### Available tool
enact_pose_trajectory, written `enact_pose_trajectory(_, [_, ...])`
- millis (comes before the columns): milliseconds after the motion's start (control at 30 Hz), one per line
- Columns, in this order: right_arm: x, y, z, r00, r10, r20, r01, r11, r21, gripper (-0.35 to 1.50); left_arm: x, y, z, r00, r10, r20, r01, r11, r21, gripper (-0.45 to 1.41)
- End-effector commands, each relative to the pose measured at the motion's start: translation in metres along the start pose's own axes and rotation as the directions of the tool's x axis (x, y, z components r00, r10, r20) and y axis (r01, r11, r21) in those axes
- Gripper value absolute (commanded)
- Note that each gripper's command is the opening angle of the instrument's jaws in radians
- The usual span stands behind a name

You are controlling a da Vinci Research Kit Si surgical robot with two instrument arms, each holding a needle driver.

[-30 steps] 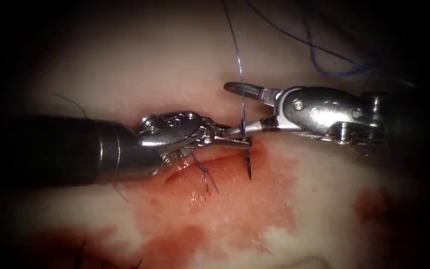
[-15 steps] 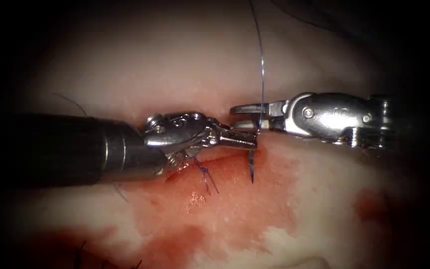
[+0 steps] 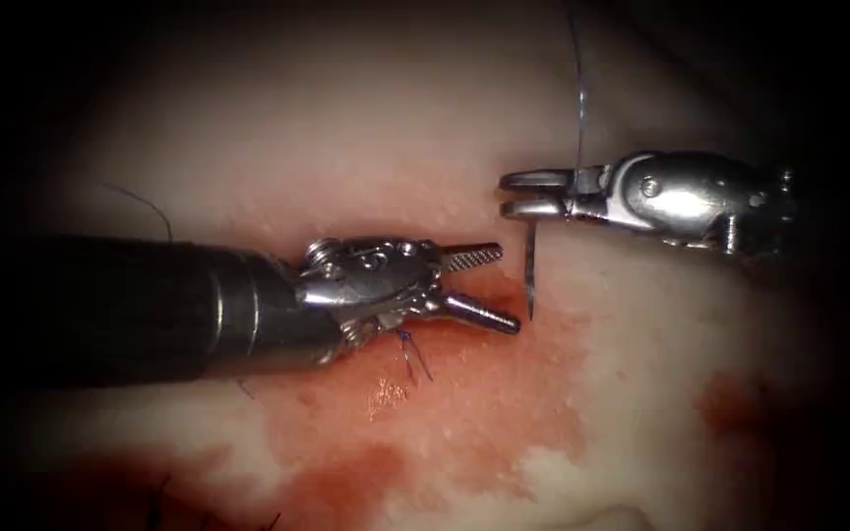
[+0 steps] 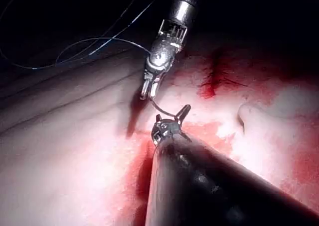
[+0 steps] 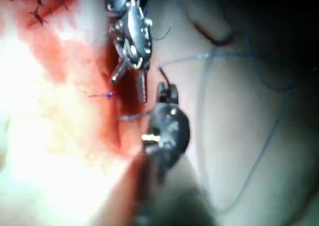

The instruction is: Wound Closure

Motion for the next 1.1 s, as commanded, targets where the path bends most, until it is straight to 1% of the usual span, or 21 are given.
enact_pose_trajectory(33, [-0.0002, 0.0004, 0.0009, 1.000, -0.004, -0.003, 0.004, 1.000, -0.001, -0.35, -0.0001, -0.0003, 0.0007, 1.000, 0.000, 0.002, 0.000, 1.000, -0.001, 0.72])
enact_pose_trajectory(100, [-0.0005, 0.0005, 0.0011, 1.000, -0.018, -0.010, 0.018, 1.000, -0.007, -0.35, -0.0014, -0.0004, 0.0015, 0.999, 0.009, 0.053, -0.011, 0.999, 0.031, 0.62])
enact_pose_trajectory(133, [-0.0005, 0.0005, 0.0011, 1.000, -0.018, -0.010, 0.018, 1.000, -0.007, -0.35, -0.0014, -0.0004, 0.0015, 0.999, 0.009, 0.053, -0.011, 0.999, 0.031, 0.62])
enact_pose_trajectory(167, [-0.0006, 0.0005, 0.0013, 1.000, -0.020, -0.012, 0.019, 1.000, -0.009, -0.35, -0.0020, -0.0005, 0.0018, 0.997, 0.013, 0.079, -0.017, 0.999, 0.044, 0.62])
enact_pose_trajectory(200, [-0.0008, 0.0004, 0.0016, 1.000, -0.028, -0.013, 0.028, 1.000, -0.012, -0.35, -0.0034, -0.0006, 0.0025, 0.988, 0.022, 0.155, -0.033, 0.997, 0.071, 0.62])
enact_pose_trajectory(233, [-0.0011, 0.0004, 0.0021, 0.999, -0.031, -0.018, 0.030, 0.999, -0.015, -0.35, -0.0044, -0.0009, 0.0031, 0.980, 0.027, 0.195, -0.045, 0.995, 0.087, 0.61])
enact_pose_trajectory(300, [-0.0015, 0.0006, 0.0028, 0.998, -0.052, -0.024, 0.052, 0.998, -0.020, -0.35, -0.0057, -0.0012, 0.0039, 0.972, 0.033, 0.233, -0.059, 0.993, 0.105, 0.61])
enact_pose_trajectory(467, [-0.0029, 0.0012, 0.0040, 0.995, -0.087, -0.055, 0.085, 0.995, -0.045, -0.35, -0.0061, -0.0010, 0.0040, 0.965, 0.032, 0.261, -0.064, 0.992, 0.113, 0.52])
enact_pose_trajectory(533, [-0.0032, 0.0011, 0.0044, 0.991, -0.110, -0.075, 0.105, 0.992, -0.062, -0.35, -0.0062, -0.0006, 0.0041, 0.960, 0.036, 0.278, -0.071, 0.990, 0.118, 0.52])
enact_pose_trajectory(767, [-0.0037, 0.0013, 0.0048, 0.973, -0.206, -0.108, 0.195, 0.975, -0.106, -0.35, -0.0066, 0.0006, 0.0045, 0.958, 0.055, 0.283, -0.091, 0.989, 0.117, 0.51])
enact_pose_trajectory(833, [-0.0041, 0.0013, 0.0050, 0.964, -0.238, -0.114, 0.225, 0.967, -0.120, -0.35, -0.0066, 0.0010, 0.0046, 0.957, 0.060, 0.284, -0.095, 0.989, 0.114, 0.51])
enact_pose_trajectory(867, [-0.0044, 0.0012, 0.0052, 0.953, -0.277, -0.120, 0.261, 0.956, -0.134, -0.35, -0.0066, 0.0014, 0.0046, 0.956, 0.064, 0.285, -0.099, 0.989, 0.109, 0.51])
enact_pose_trajectory(1100, [-0.0047, 0.0010, 0.0051, 0.933, -0.334, -0.134, 0.313, 0.936, -0.159, -0.35, -0.0070, 0.0017, 0.0047, 0.955, 0.066, 0.289, -0.101, 0.989, 0.109, 0.47])
